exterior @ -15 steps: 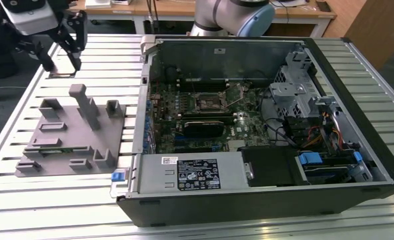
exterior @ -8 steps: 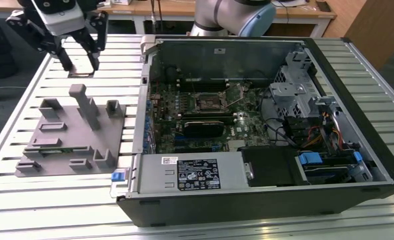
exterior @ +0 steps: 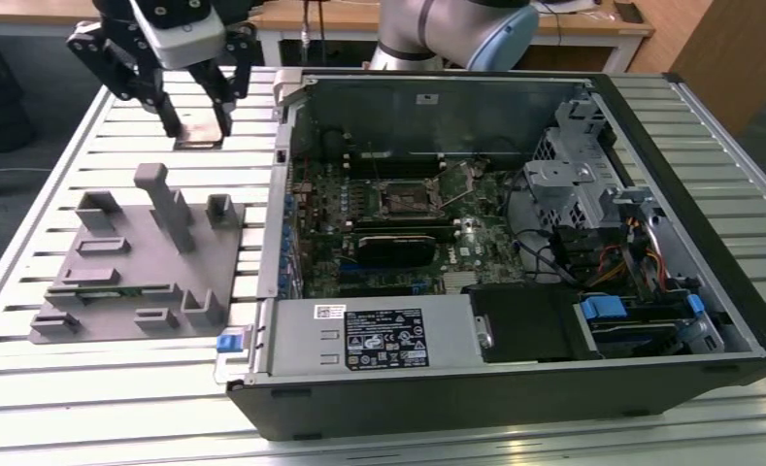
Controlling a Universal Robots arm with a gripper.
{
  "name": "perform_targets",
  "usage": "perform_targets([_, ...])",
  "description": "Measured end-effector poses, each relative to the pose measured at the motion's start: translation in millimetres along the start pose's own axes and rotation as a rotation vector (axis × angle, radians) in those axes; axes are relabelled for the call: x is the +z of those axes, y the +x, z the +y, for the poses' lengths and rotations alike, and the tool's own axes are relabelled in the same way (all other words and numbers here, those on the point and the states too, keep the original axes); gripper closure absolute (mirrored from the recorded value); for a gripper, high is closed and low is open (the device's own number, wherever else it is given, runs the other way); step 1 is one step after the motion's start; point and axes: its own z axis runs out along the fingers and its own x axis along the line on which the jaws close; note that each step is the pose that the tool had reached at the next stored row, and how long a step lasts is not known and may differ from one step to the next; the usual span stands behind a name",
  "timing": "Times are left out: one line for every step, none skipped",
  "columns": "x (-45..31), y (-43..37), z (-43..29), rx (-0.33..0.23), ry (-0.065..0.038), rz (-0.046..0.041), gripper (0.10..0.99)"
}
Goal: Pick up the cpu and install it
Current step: 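Pick up the cpu and move it towards the insertion slot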
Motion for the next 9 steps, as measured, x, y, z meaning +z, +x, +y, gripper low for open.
perform_targets([0.3, -4.5, 0.2, 0.0, 0.0, 0.0002, 0.561])
perform_targets([0.6, -9.0, 0.4, 0.0, 0.0, 0.0006, 0.561])
perform_targets([0.8, -13.5, 0.7, 0.0, 0.0, 0.0009, 0.561])
perform_targets([1.2, -18.0, 1.2, 0.0, 0.0, 0.0009, 0.561])
perform_targets([1.4, -22.5, 1.6, 0.0, 0.0, 0.0011, 0.561])
perform_targets([1.7, -27.0, 2.1, 0.0, 0.0, 0.0012, 0.561])
perform_targets([1.9, -31.9, 2.7, 0.0, 0.0, 0.0014, 0.561])
perform_targets([2.1, -36.4, 3.2, 0.0, 0.0, 0.0015, 0.561])
perform_targets([2.4, -40.9, 3.7, 0.0, 0.0, 0.0015, 0.561])
